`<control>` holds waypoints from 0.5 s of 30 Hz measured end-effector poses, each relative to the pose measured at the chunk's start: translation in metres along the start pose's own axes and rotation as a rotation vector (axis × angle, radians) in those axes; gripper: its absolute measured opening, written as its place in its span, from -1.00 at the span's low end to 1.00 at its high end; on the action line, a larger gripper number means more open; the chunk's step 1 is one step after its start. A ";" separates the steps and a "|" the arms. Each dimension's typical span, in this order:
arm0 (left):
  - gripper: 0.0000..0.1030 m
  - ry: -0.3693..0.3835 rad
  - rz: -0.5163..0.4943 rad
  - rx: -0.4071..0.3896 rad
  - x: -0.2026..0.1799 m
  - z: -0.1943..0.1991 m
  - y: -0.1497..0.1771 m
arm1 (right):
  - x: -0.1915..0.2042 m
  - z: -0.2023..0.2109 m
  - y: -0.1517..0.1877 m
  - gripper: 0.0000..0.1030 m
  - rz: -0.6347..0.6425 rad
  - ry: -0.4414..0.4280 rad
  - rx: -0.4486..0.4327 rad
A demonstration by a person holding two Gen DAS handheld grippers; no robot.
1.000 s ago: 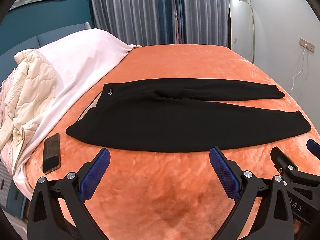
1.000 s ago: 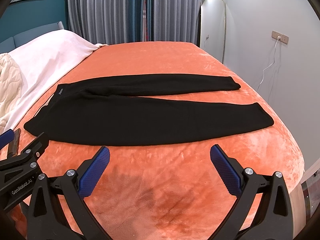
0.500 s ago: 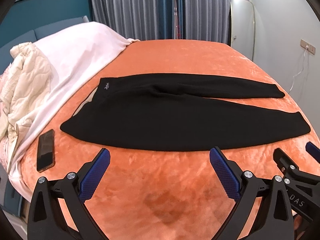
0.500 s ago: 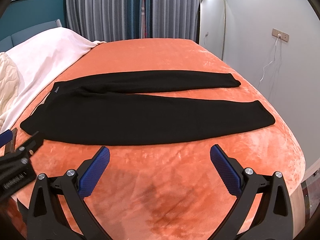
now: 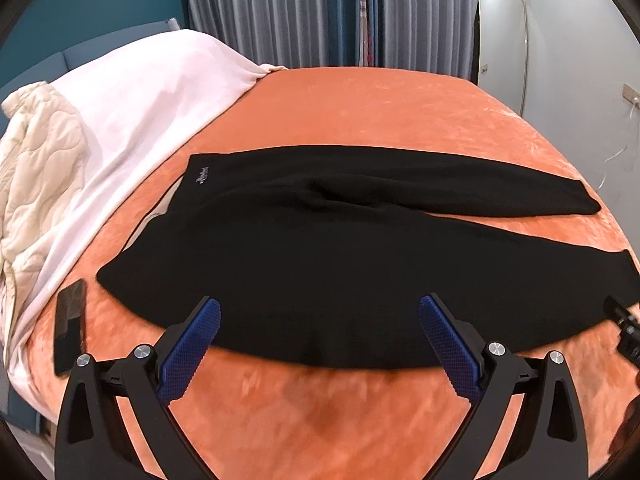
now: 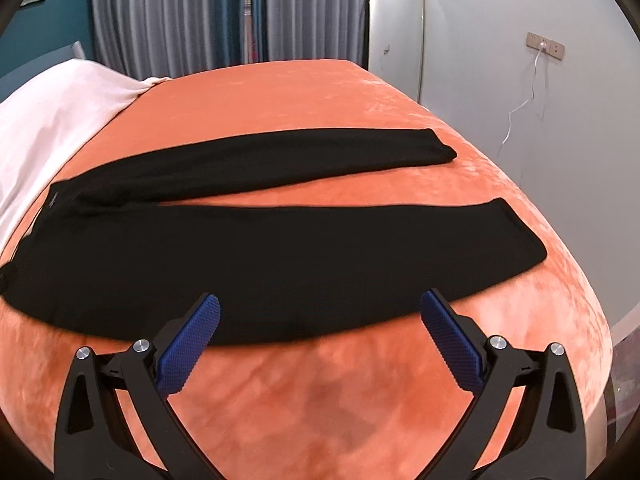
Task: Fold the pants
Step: 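Grasp the logo waistband with the left tool while the right tool grasps the waistband corner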
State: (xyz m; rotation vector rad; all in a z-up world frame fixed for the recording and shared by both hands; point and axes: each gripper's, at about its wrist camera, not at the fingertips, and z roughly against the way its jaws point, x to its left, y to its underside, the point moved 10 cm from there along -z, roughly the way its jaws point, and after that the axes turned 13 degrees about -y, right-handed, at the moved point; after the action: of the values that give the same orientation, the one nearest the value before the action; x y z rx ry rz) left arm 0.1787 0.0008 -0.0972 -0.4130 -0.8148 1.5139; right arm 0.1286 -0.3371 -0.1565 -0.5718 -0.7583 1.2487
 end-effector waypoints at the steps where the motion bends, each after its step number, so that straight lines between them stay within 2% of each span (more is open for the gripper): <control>1: 0.89 -0.002 -0.006 0.000 -0.004 -0.005 -0.004 | -0.005 -0.005 -0.005 0.91 -0.005 -0.003 0.000; 6: 0.89 0.009 -0.036 -0.017 -0.022 -0.037 -0.039 | -0.041 -0.036 -0.049 0.91 -0.010 -0.010 -0.010; 10: 0.89 0.035 -0.030 0.005 -0.023 -0.074 -0.074 | -0.083 -0.073 -0.091 0.91 0.003 0.002 0.010; 12: 0.89 0.021 -0.020 0.009 -0.012 -0.101 -0.098 | -0.114 -0.095 -0.116 0.91 0.008 0.034 0.017; 15: 0.89 -0.054 0.014 0.023 0.024 -0.150 -0.134 | -0.162 -0.132 -0.152 0.91 0.010 0.078 0.044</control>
State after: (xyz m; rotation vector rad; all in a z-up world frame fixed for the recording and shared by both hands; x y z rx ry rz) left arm 0.3747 0.0527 -0.1006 -0.3626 -0.8374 1.5518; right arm 0.3028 -0.5274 -0.1579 -0.5853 -0.6620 1.2419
